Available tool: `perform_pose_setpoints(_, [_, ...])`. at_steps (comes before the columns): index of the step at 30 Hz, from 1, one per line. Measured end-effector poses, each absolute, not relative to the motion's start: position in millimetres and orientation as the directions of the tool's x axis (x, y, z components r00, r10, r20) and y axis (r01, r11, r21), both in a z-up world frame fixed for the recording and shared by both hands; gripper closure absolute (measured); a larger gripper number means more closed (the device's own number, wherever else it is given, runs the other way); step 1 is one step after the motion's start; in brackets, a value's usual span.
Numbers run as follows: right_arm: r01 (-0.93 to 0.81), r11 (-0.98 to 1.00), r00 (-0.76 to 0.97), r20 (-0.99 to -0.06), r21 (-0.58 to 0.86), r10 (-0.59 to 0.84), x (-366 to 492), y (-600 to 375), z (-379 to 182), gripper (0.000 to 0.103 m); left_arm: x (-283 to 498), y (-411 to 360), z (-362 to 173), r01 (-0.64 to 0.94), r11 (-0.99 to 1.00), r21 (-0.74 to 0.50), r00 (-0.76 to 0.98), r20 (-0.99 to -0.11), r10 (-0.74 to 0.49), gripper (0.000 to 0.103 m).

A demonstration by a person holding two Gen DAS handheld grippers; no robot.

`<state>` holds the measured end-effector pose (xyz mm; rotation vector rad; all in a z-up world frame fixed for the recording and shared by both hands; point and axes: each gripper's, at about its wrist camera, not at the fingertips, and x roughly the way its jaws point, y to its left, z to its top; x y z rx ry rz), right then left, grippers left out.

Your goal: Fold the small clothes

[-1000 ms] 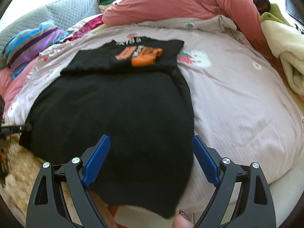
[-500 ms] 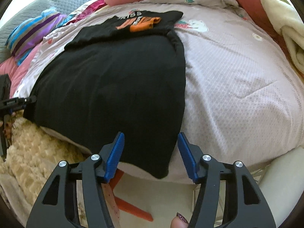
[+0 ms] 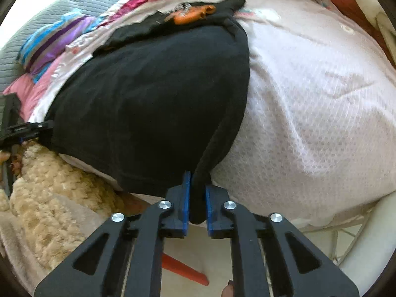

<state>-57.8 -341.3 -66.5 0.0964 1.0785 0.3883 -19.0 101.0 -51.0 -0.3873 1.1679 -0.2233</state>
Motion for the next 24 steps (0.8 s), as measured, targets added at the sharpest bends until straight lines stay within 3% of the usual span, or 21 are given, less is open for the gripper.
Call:
perform_pose_setpoints(8, [-0.299,0.884,0.544,-0.696,0.36,0.468,-62.3,-370.0,-5.6,0.096,-20.0,104.2,-50.3,-0.044,0.896,-0.441,0.371,-0.84,-0.395,0.087])
perform_pose_setpoints(13, [-0.27,0.87,0.607,-0.629,0.412,0.486,-55.3,-399.0,18.3,0.096,-21.0,102.4,-50.7,-0.043,0.887,-0.461,0.357,-0.836,-0.417,0.077])
perform_pose_setpoints(17, [-0.247,0.86,0.621,-0.608,0.447,0.495,-48.6,-407.1,19.0,0.096,-20.3,96.4,-51.1,-0.035,0.884,-0.466,0.341,-0.837,-0.428,0.076])
perform_pose_setpoints(20, [-0.245,0.857,0.63,-0.597,0.454,0.497,-47.5,-407.3,19.0,0.096,-20.4,93.0,-50.2,-0.031,0.884,-0.467,0.337,-0.837,-0.431,0.095])
perform_pose_setpoints(24, [-0.256,0.861,0.649,-0.582,0.439,0.49,-41.7,-402.7,24.3,0.096,-22.2,92.2,-39.5,-0.017,0.877,-0.48,0.365,-0.82,-0.442,0.1])
